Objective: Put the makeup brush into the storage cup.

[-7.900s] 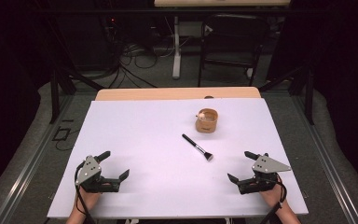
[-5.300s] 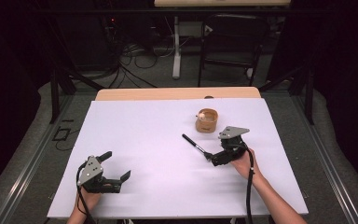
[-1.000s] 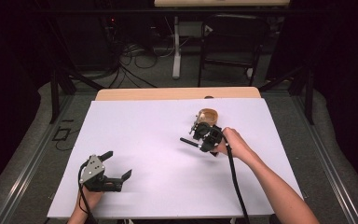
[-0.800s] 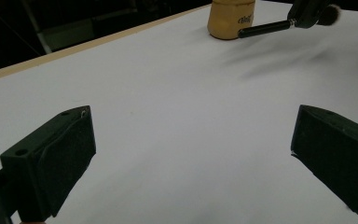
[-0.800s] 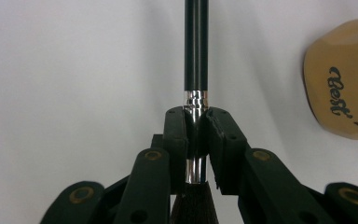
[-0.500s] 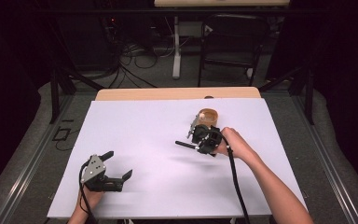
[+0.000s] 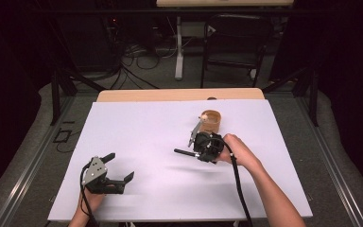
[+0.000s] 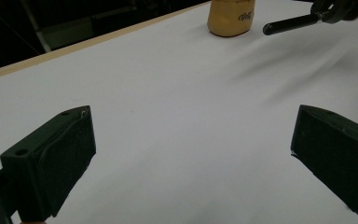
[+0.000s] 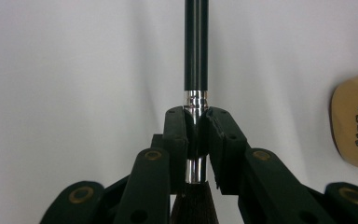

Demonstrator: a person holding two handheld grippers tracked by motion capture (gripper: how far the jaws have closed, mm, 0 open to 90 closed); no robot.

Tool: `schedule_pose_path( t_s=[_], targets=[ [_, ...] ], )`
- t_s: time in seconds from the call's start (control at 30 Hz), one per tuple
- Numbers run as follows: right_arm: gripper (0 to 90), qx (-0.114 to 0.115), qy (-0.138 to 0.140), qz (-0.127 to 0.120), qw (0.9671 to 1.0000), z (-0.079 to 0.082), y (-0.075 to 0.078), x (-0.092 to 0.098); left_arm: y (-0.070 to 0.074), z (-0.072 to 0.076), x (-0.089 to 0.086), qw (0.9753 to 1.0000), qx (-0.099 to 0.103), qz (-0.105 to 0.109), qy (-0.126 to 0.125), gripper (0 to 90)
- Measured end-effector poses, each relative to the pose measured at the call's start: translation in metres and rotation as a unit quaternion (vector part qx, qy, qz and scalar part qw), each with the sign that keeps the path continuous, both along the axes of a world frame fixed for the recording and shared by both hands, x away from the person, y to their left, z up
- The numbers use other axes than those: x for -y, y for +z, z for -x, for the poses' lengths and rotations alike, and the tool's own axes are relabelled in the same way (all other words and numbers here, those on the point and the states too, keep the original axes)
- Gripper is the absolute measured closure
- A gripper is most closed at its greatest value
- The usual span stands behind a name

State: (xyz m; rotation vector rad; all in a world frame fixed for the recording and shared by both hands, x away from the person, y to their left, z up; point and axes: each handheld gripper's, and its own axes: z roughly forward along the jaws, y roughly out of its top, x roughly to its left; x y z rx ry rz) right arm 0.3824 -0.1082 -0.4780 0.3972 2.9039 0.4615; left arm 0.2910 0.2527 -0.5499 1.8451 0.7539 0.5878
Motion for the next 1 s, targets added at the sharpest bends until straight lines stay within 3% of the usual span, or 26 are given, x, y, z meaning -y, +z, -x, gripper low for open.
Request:
schedule_pose_path(
  t_s=[0.1,0.33,0.6,0.67,0.77,0.83,0.87,0.9,1.0],
  targets=[
    [78.0,0.000,0.003,0.003,1.0000,0.003,-0.001,0.001,0.000,-0.001,0.002,0.9999,-0.002,-0.010,-0.002,0.2],
    [78.1,-0.005,0.020,0.005,0.9998,0.006,-0.004,0.001,0.002,-0.004,0.005,0.9999,-0.010,-0.009,-0.008,0.2],
    [78.0,0.006,0.041,0.018,0.9990,0.010,-0.007,-0.005,0.011,-0.010,0.017,0.9979,-0.035,-0.035,-0.041,0.2],
    [78.0,0.009,0.044,0.019,0.9988,0.011,-0.007,-0.005,0.015,-0.013,0.021,0.9964,-0.049,-0.047,-0.050,0.3],
    [78.0,0.010,0.049,0.021,0.9985,0.012,-0.006,-0.006,0.018,-0.016,0.026,0.9952,-0.054,-0.058,-0.058,0.2],
    [78.0,0.013,0.051,0.020,0.9984,0.013,-0.006,-0.007,0.020,-0.020,0.036,0.9923,-0.061,-0.076,-0.076,0.2],
    [78.0,0.013,0.051,0.020,0.9984,0.013,-0.006,-0.007,0.020,-0.020,0.036,0.9923,-0.061,-0.076,-0.076,0.2],
    [78.0,0.021,0.053,0.019,0.9982,0.015,-0.005,-0.007,0.021,-0.023,0.042,0.9899,-0.066,-0.091,-0.087,0.2],
    [78.0,0.023,0.060,0.017,0.9978,0.016,-0.006,-0.008,0.023,-0.027,0.053,0.9866,-0.081,-0.101,-0.100,0.2]
  ],
)
